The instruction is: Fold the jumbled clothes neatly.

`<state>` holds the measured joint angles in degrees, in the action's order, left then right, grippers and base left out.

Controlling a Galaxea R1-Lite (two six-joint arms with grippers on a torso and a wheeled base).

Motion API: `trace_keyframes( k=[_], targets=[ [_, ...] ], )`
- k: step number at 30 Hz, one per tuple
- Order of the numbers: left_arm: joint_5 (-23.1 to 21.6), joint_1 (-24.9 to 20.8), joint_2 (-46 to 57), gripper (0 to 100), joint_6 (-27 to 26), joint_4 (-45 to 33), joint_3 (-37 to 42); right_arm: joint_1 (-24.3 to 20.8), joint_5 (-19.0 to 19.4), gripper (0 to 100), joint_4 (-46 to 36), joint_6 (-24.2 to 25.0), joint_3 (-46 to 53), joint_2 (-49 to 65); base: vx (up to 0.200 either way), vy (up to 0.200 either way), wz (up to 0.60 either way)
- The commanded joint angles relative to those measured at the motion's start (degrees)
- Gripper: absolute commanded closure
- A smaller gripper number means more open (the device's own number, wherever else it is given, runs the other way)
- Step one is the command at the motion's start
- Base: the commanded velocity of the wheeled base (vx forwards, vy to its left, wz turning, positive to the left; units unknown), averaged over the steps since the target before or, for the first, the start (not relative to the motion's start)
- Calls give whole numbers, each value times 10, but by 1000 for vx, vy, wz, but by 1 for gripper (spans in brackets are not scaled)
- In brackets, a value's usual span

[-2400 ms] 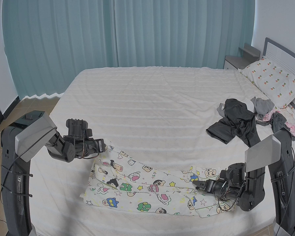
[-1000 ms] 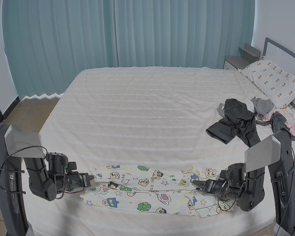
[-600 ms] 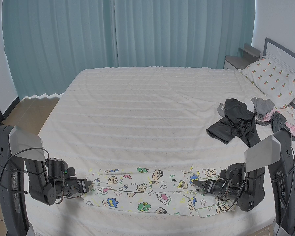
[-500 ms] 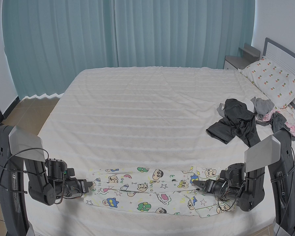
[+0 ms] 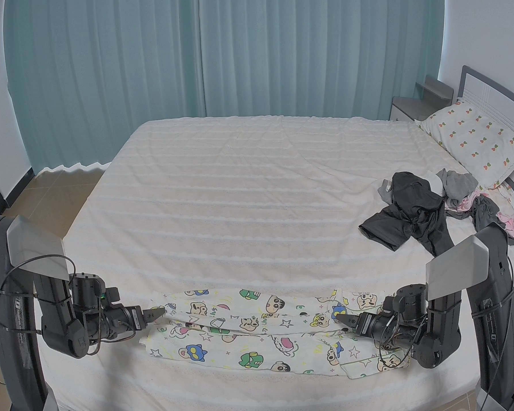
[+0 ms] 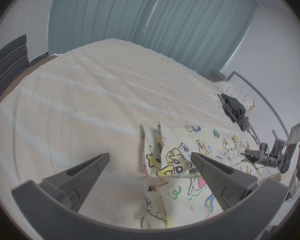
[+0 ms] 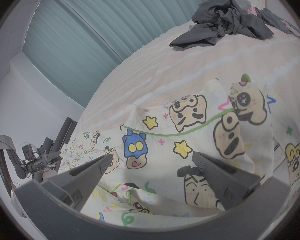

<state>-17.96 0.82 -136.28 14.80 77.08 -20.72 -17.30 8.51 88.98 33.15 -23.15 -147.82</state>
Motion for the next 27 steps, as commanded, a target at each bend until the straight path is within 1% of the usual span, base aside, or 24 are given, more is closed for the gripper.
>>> trace_keyframes(
  k=[1, 2, 3, 4, 5, 7, 8, 9, 12, 17, 21, 23, 25, 26, 27],
  targets=[
    [0, -2, 29, 0, 15, -21, -24, 0, -2, 0, 5, 0, 0, 0, 0, 0, 0],
    [0, -10, 29, 0, 15, -72, -49, 0, -3, 0, 5, 1, 0, 1, 0, 0, 0],
    [-1, -13, 32, 0, 18, -105, -65, 0, -3, 0, 6, 1, 0, 1, 0, 0, 0],
    [-2, -13, 34, 0, 20, -115, -71, 0, -3, 0, 6, 2, 0, 1, 0, 0, 0],
    [-6, -14, 44, 0, 35, -140, -85, -1, -4, 0, 6, 2, 0, 2, 0, 0, 0],
    [-16, -15, 57, 0, 54, -156, -90, 0, -4, 0, 6, 2, 4, 3, 0, 0, 0],
    [-16, -15, 57, 0, 54, -156, -90, 0, -4, 0, 6, 2, 4, 3, 0, 0, 0],
    [-52, -14, 84, 0, 67, -181, -87, 0, -4, 0, 6, 2, 5, 4, 0, 0, 0],
    [-67, -6, 114, 0, 67, -220, -87, 0, -4, 0, 6, 1, 5, 3, 0, 0, 0],
    [-90, 20, 151, 0, 69, -280, -92, -1, -4, 0, 6, 1, 4, 3, 0, 0, 0],
    [-89, 31, 153, 0, 55, -349, -106, -1, -4, 0, 6, 1, 4, 3, 0, 0, 0],
    [-89, 41, 152, 0, 33, -381, -113, -1, -4, 0, 6, 1, 4, 3, 0, 0, 0],
    [-87, 50, 150, 0, 13, -396, -116, -1, -4, 0, 6, 1, 4, 3, 0, 0, 0],
    [-80, 57, 149, 0, -8, -408, -118, -1, -4, 0, 6, 1, 4, 2, 0, 0, 0],
    [-72, 61, 149, 0, -18, -414, -121, -1, -4, 0, 6, 1, 4, 2, 0, 0, 0]
  ],
)
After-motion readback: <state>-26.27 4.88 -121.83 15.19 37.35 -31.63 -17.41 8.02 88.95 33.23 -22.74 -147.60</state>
